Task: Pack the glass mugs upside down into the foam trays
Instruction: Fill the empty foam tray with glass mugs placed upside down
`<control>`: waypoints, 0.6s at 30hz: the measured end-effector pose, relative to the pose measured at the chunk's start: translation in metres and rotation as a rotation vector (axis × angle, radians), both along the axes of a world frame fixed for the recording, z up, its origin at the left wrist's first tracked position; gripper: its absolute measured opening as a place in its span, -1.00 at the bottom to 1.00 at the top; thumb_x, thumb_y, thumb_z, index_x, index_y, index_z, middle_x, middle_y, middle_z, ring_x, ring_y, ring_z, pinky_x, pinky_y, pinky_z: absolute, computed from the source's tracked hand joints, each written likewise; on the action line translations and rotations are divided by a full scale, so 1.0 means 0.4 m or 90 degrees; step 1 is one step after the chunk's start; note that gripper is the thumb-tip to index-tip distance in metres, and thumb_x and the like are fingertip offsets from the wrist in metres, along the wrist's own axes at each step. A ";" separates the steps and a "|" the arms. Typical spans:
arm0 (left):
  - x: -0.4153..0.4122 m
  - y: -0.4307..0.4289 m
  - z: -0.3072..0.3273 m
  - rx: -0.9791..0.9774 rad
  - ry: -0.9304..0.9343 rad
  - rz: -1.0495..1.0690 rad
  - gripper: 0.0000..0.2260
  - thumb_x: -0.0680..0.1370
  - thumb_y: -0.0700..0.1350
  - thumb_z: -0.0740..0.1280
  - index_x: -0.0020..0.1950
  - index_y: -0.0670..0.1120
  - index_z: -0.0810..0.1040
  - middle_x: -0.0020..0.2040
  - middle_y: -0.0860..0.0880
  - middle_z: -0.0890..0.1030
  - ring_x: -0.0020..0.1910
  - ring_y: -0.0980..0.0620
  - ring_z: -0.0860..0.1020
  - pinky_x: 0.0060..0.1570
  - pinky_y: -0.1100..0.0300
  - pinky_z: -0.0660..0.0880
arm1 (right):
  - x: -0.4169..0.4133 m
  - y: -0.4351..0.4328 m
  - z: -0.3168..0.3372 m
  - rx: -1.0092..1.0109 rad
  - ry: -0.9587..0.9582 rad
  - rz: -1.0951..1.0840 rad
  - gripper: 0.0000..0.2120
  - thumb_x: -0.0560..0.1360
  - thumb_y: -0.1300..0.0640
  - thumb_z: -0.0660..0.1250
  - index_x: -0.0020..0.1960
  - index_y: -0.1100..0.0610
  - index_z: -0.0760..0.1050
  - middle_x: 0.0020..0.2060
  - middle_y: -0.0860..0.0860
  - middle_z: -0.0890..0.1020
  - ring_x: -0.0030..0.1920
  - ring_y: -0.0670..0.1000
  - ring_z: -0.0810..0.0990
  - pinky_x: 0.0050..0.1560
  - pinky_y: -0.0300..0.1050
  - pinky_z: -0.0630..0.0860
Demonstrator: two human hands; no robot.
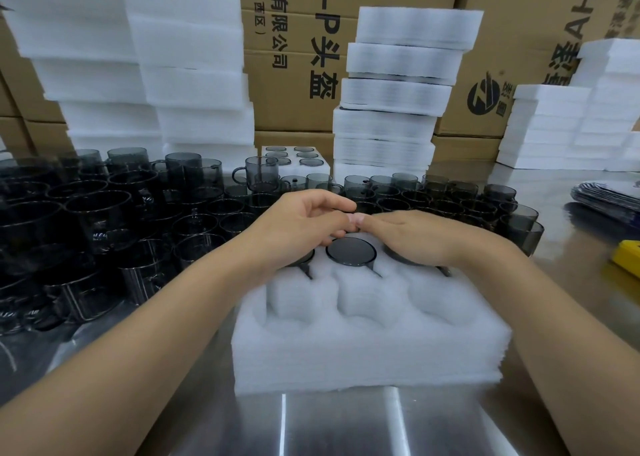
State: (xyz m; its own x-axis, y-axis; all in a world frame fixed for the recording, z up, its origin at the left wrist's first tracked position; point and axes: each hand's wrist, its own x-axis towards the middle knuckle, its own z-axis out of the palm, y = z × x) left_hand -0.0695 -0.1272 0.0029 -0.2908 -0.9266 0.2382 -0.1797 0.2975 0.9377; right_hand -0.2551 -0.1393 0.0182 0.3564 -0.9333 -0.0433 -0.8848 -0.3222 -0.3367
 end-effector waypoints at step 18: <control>0.000 -0.006 -0.002 -0.033 0.039 0.154 -0.87 0.54 -0.19 0.34 -0.10 0.02 0.63 -0.10 -0.04 0.67 -0.23 0.24 0.58 -0.27 0.45 0.50 | 0.005 -0.010 -0.028 -0.042 0.058 0.001 -0.59 0.55 -0.33 -0.02 -0.19 -0.05 0.37 -0.17 -0.13 0.50 -0.12 -0.09 0.47 -0.16 -0.12 0.34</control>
State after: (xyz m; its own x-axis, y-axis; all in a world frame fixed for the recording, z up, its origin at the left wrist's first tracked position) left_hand -0.0697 -0.1295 0.0022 -0.0465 -0.9534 0.2982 -0.1951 0.3014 0.9333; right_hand -0.2530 -0.1432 0.0069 0.3557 -0.9345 -0.0136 -0.9099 -0.3430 -0.2334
